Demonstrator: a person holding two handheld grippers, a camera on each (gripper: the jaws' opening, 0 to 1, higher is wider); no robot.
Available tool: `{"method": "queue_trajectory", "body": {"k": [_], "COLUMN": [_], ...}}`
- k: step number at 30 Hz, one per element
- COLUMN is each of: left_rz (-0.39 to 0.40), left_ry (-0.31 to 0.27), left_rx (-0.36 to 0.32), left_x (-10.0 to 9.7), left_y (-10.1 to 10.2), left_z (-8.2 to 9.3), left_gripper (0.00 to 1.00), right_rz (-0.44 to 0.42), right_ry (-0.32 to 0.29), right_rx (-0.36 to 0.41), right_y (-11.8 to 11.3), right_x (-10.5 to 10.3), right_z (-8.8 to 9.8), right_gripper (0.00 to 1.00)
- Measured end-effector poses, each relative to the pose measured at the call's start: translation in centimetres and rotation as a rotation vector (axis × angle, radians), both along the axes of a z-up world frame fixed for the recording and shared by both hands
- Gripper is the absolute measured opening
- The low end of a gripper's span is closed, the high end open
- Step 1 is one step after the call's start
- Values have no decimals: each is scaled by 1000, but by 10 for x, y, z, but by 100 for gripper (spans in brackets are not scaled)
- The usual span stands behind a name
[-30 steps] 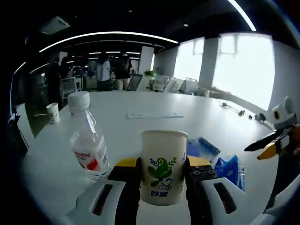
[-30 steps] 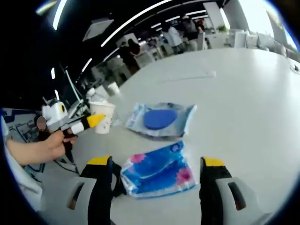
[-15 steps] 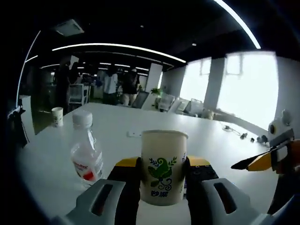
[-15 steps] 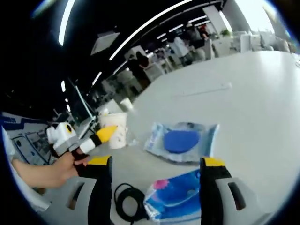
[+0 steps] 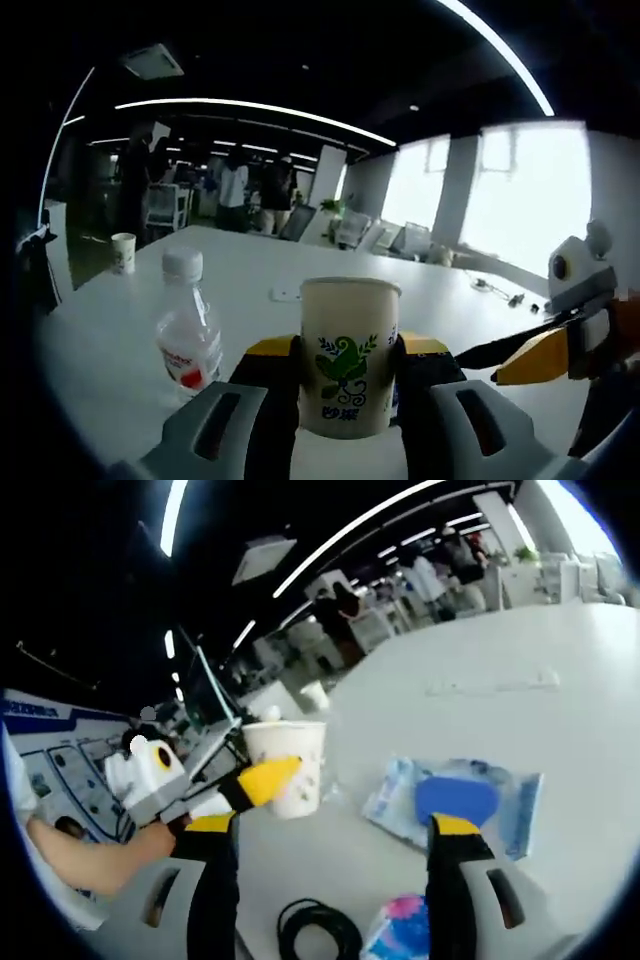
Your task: Arrange the tabletop items into an orderly group along one side of the table until the central work area is clear of visible clutter.
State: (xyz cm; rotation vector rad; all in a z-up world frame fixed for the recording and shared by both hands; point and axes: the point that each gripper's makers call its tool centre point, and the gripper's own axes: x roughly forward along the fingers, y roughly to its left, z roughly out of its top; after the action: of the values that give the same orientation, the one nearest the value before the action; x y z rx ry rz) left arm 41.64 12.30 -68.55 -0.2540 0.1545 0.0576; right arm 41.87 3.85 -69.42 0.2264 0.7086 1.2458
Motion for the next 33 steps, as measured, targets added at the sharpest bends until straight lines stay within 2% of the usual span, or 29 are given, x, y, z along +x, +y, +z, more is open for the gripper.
{"method": "queue_trajectory", "body": {"k": [5, 7, 8, 9, 11, 17, 27, 33], "left_rz": [-33, -41, -5, -14, -10, 0, -69, -75], "left_ry": [-14, -12, -13, -23, -11, -10, -19, -20], "left_rx": [12, 18, 0, -24, 3, 3, 36, 29], "left_x": [-3, -5, -8, -10, -12, -20, -23, -31], "left_y": [-10, -14, -7, -8, -6, -2, -22, -23], "left_z": [5, 5, 4, 4, 2, 2, 7, 7], "left_gripper": [34, 33, 34, 33, 33, 34, 34, 34], "right_rz": [20, 53, 52, 54, 69, 92, 154, 193], "right_ry": [-3, -4, -3, -5, -10, 1, -1, -4], "right_rx": [11, 17, 16, 14, 16, 43, 68, 59], "right_y": [10, 16, 17, 18, 21, 33, 61, 70], "right_x": [0, -4, -4, -4, -7, -12, -21, -30], "right_z": [5, 7, 7, 7, 8, 15, 23, 19], "right_gripper": [74, 74, 74, 75, 75, 75, 75, 74]}}
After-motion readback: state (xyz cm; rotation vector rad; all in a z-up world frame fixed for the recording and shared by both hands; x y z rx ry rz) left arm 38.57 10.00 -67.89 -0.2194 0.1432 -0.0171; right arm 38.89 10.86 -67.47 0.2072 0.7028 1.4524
